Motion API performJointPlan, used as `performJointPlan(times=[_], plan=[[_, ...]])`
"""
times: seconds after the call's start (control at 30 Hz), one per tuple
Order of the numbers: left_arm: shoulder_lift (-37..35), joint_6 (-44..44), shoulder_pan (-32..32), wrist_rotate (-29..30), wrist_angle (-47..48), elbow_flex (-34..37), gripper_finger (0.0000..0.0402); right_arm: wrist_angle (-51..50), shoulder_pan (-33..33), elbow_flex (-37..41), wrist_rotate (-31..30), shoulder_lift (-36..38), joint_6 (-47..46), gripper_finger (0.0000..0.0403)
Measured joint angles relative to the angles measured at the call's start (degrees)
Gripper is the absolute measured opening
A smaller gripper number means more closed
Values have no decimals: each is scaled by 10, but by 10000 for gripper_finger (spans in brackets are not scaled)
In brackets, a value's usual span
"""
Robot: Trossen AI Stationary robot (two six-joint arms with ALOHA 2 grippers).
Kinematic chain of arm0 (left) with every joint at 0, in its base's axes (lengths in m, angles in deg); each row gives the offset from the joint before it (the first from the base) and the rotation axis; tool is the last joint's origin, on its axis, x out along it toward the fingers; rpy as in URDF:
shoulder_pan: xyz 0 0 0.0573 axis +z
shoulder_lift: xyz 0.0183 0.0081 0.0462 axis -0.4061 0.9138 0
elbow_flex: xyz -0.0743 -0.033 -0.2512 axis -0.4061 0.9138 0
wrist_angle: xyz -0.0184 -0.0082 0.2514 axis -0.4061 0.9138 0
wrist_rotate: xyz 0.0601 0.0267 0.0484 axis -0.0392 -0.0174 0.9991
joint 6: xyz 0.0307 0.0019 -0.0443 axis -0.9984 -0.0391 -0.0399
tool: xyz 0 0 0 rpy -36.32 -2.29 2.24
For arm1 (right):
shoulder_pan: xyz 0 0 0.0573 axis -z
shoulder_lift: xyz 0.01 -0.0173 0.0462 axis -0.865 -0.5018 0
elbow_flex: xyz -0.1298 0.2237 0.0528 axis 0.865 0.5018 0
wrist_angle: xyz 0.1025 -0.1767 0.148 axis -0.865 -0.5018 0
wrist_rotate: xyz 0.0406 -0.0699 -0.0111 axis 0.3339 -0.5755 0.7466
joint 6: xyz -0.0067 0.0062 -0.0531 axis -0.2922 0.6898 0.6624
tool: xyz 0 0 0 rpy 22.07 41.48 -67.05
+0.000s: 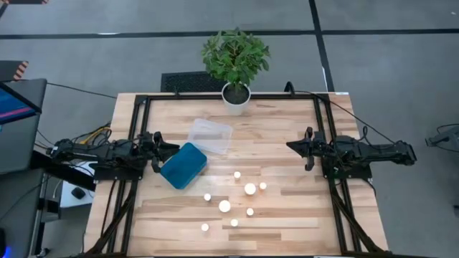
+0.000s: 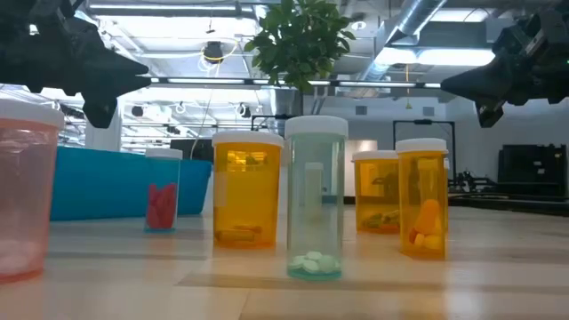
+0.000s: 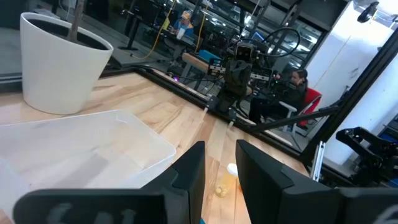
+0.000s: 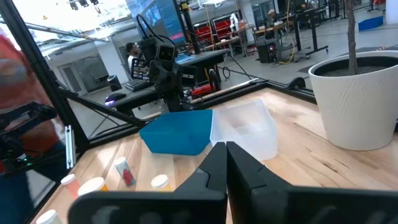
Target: Pick and place medicine bottles into bin by pill shape (circle, oval)
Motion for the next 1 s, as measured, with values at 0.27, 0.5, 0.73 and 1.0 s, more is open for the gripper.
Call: performJointPlan(times=[0.27,0.5,0.73,1.0], plan=[[0,0,0,0,0,0,81,0,0,0,0,0,0,21],[0,0,0,0,0,0,81,0,0,0,0,0,0,21],[0,0,0,0,0,0,81,0,0,0,0,0,0,21],[0,49,0,1,-14,0,81,0,0,0,0,0,0,21]])
